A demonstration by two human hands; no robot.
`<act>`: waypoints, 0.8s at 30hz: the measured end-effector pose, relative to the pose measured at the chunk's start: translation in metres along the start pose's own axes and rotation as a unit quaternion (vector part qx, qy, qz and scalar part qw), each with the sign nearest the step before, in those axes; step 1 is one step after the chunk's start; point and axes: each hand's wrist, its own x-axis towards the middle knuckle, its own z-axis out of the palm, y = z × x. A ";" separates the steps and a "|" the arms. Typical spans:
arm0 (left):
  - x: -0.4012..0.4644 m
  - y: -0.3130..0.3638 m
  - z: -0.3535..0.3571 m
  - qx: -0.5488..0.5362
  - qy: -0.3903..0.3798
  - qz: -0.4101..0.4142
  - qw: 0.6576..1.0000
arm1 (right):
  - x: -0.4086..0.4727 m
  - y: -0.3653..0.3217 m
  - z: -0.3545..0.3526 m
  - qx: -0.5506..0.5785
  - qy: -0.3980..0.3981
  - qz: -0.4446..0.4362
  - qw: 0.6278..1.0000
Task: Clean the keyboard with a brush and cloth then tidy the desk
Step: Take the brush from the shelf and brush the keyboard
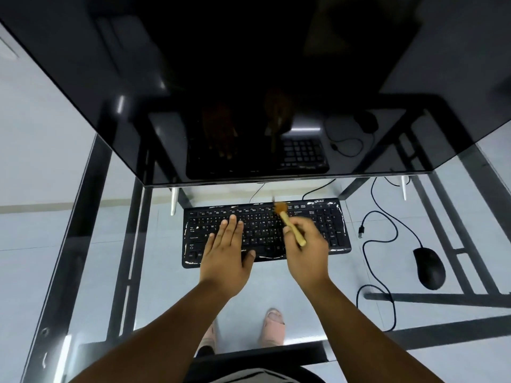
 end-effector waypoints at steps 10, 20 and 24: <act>0.004 0.014 0.007 0.014 -0.005 -0.009 1.000 | 0.011 0.015 -0.026 -0.009 -0.019 0.001 1.000; 0.013 0.041 0.012 0.008 -0.013 0.004 1.000 | 0.023 0.025 -0.045 -0.036 0.011 0.035 0.999; 0.013 0.048 0.017 0.015 -0.018 -0.001 1.000 | 0.024 0.033 -0.059 0.024 0.029 0.046 0.998</act>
